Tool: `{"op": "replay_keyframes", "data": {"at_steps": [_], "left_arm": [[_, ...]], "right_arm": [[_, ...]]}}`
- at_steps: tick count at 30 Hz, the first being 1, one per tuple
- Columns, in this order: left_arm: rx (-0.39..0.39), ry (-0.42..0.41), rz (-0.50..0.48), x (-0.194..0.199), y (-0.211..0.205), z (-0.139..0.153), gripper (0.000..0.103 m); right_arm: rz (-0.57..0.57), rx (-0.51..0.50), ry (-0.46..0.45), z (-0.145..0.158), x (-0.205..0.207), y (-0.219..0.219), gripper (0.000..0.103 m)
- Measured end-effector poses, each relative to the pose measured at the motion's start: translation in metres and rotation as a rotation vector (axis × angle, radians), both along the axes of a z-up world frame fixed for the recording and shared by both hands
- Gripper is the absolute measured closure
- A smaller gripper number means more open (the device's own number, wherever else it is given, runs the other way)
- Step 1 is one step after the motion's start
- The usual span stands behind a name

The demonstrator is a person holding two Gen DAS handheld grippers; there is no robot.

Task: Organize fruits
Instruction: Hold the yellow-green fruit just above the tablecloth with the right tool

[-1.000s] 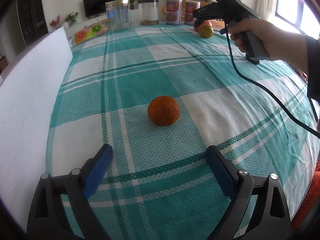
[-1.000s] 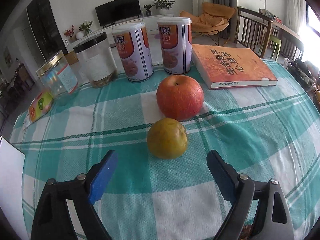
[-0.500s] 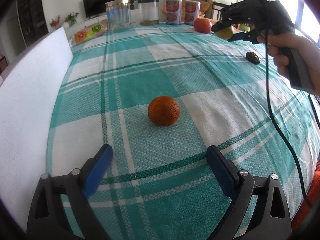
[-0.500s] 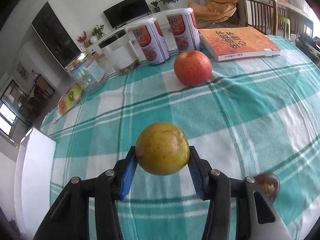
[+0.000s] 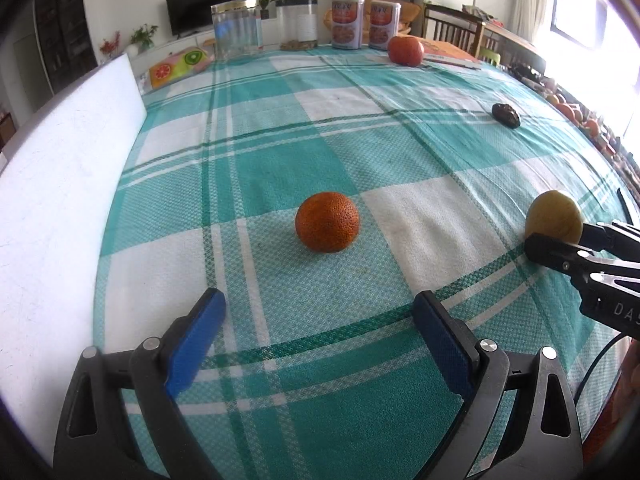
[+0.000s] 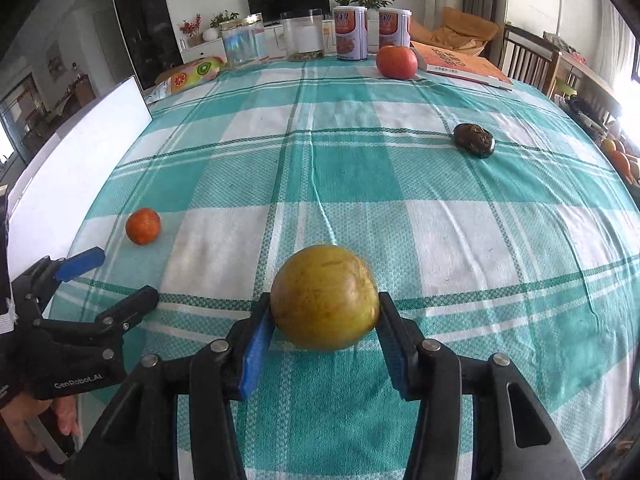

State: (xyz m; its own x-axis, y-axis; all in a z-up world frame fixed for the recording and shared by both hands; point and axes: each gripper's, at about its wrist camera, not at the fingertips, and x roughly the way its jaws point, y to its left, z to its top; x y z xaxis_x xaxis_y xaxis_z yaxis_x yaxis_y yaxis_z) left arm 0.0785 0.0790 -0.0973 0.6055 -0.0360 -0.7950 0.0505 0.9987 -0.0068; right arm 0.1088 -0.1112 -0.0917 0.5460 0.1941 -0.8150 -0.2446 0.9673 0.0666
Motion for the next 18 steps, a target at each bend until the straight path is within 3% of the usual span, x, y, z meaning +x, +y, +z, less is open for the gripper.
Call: {"op": "replay_keyframes", "data": {"at_steps": [3, 5, 9, 13, 18], "left_arm": [[0.001, 0.0, 0.0, 0.0, 0.0, 0.0, 0.007], [0.001, 0.0, 0.0, 0.0, 0.0, 0.0, 0.007], [0.001, 0.0, 0.0, 0.0, 0.0, 0.0, 0.006], [0.001, 0.0, 0.0, 0.001, 0.0, 0.0, 0.006], [0.001, 0.0, 0.0, 0.001, 0.0, 0.0, 0.006]], "right_arm": [[-0.019, 0.038, -0.013, -0.001, 0.001, -0.004, 0.026], [-0.034, 0.035, -0.017, -0.006, 0.001, -0.005, 0.019], [-0.022, 0.026, -0.034, -0.008, 0.0, -0.001, 0.011], [0.003, -0.058, -0.033, -0.012, 0.0, 0.012, 0.005], [-0.002, -0.045, -0.026, -0.012, 0.0, 0.01, 0.002]]}}
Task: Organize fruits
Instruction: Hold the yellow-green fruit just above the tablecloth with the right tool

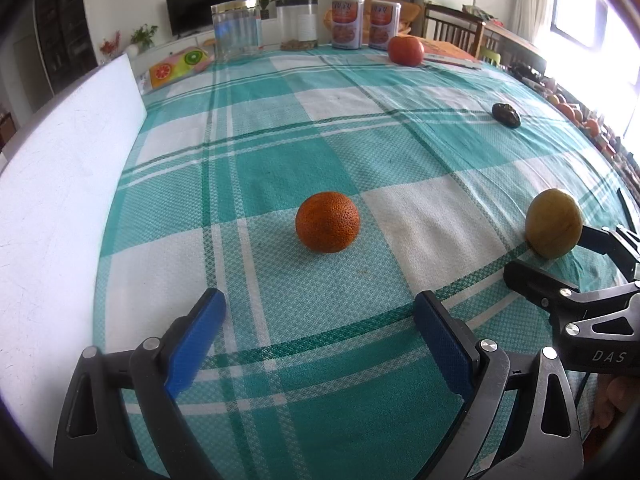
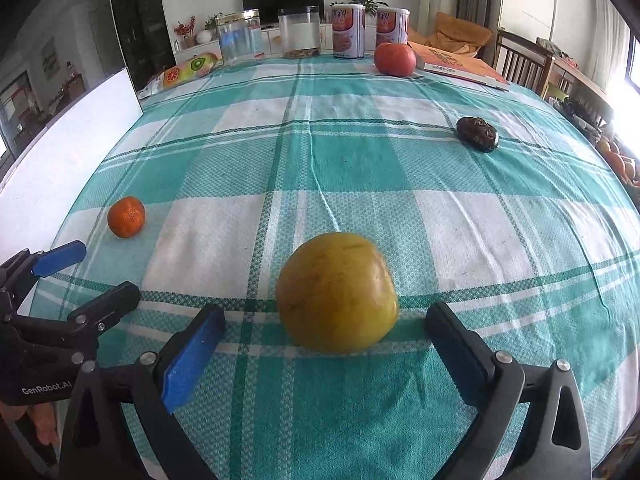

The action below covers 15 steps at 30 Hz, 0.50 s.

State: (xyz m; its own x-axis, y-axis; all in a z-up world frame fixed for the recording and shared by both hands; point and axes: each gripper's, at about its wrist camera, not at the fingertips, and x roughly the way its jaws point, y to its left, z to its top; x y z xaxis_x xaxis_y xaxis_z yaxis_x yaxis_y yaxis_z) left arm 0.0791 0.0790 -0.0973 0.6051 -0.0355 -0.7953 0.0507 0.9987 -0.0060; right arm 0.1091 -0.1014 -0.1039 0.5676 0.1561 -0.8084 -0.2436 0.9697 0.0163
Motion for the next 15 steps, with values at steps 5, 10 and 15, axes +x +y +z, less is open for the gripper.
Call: {"op": "replay_keyframes", "data": {"at_steps": [5, 10, 15], "left_arm": [[0.0, 0.0, 0.0, 0.0001, 0.0, 0.0001, 0.006], [0.0, 0.0, 0.0, 0.0001, 0.0, 0.0001, 0.006], [0.0, 0.0, 0.0, 0.0002, 0.0002, 0.0, 0.006]], "right_arm": [[0.002, -0.008, 0.002, -0.0003, 0.0003, 0.0007, 0.001], [0.002, -0.011, 0.003, -0.0004, 0.0006, 0.0009, 0.0], [0.002, -0.011, 0.003, -0.0004, 0.0005, 0.0013, 0.0]]}}
